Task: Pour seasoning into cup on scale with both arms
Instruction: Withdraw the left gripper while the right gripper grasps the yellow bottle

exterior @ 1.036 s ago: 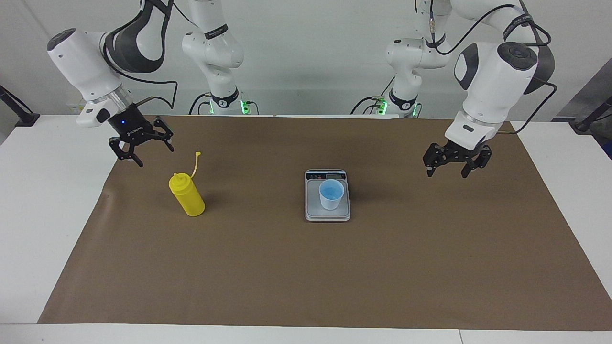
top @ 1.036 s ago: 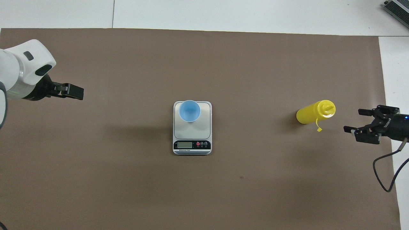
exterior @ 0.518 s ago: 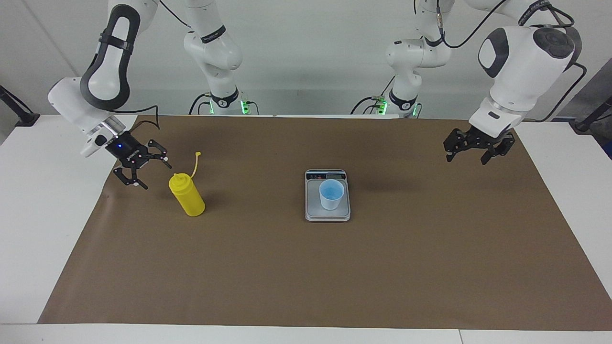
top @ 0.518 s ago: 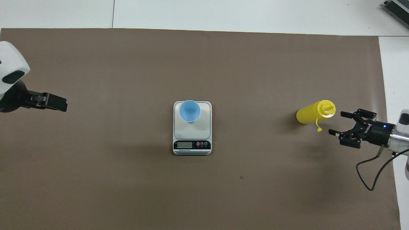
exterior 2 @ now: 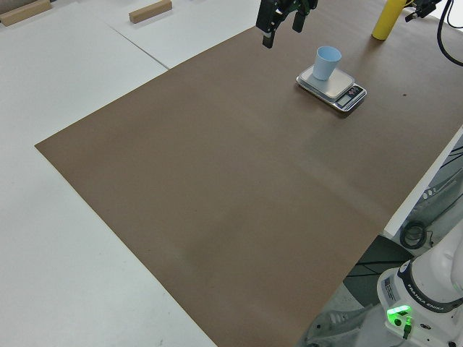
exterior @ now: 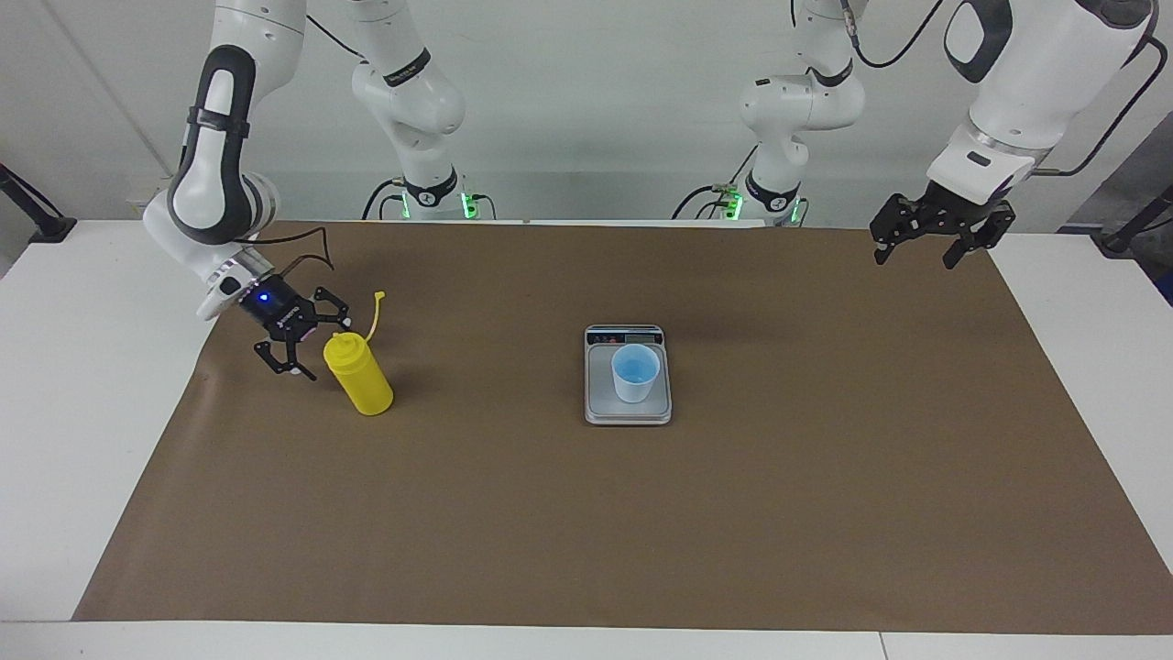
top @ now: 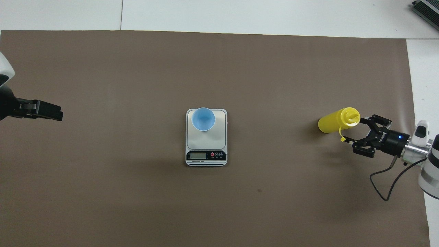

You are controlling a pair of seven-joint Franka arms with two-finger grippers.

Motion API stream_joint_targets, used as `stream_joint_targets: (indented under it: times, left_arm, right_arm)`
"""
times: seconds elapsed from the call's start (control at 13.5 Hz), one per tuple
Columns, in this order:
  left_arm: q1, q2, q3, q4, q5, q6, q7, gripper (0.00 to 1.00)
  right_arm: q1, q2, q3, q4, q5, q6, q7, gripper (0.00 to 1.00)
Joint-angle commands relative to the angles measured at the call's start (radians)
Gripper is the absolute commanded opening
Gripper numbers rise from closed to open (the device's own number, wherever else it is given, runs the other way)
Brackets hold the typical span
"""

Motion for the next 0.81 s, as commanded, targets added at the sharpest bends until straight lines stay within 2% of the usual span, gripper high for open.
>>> stream_joint_targets:
  times: [0.0, 0.15, 0.37, 0.67, 0.74]
  left_arm:
    - [0.022, -0.021, -0.006, -0.002, -0.017, -0.017, 0.001, 1.00]
    - [0.027, -0.023, -0.010, -0.005, -0.015, -0.025, 0.001, 1.00]
    - [0.027, -0.028, -0.013, 0.013, -0.004, -0.075, 0.002, 1.00]
    - [0.029, -0.046, -0.015, 0.001, -0.007, -0.060, 0.001, 1.00]
    - [0.029, -0.047, -0.015, 0.001, -0.007, -0.063, -0.001, 1.00]
  right_arm:
    - [0.020, 0.044, 0.006, -0.001, 0.111, -0.030, -0.077, 1.00]
    - [0.022, 0.078, 0.006, 0.000, 0.166, -0.050, -0.144, 1.00]
    - [0.054, 0.086, 0.008, 0.008, 0.192, -0.053, -0.161, 1.00]
    - [0.068, 0.086, 0.008, 0.010, 0.228, -0.053, -0.174, 1.00]
    - [0.069, 0.086, 0.008, 0.010, 0.228, -0.053, -0.174, 0.78]
